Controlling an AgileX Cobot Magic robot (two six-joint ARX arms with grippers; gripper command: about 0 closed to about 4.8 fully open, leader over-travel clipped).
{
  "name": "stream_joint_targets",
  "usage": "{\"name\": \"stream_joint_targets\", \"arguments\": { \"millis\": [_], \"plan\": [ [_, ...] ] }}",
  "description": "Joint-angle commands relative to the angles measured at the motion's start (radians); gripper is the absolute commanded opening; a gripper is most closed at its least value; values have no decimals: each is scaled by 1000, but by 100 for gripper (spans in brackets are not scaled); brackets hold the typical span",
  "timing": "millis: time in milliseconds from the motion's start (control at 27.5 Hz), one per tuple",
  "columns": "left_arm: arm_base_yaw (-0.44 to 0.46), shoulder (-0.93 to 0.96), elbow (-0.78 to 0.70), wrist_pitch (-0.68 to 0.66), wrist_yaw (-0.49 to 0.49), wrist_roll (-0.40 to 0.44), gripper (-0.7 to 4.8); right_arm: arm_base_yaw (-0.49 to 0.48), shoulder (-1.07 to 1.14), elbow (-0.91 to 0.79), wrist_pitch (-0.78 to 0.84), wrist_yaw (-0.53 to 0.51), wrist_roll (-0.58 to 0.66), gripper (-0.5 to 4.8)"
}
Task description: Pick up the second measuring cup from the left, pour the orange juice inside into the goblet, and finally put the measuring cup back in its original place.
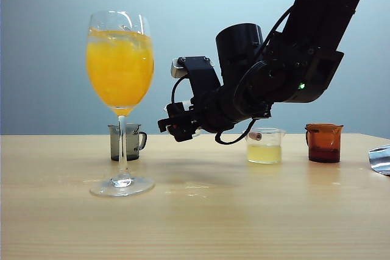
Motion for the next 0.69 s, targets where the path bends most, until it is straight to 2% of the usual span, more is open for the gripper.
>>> {"name": "stream_joint_targets", "arguments": {
  "millis": [36,690],
  "plan": [
    [0,-2,4,2,8,-1,-6,-4,5,13,32,-3,6,30],
    [0,-2,4,2,8,-4,-6,-5,92,99,32,-7,15,30]
  ]
}}
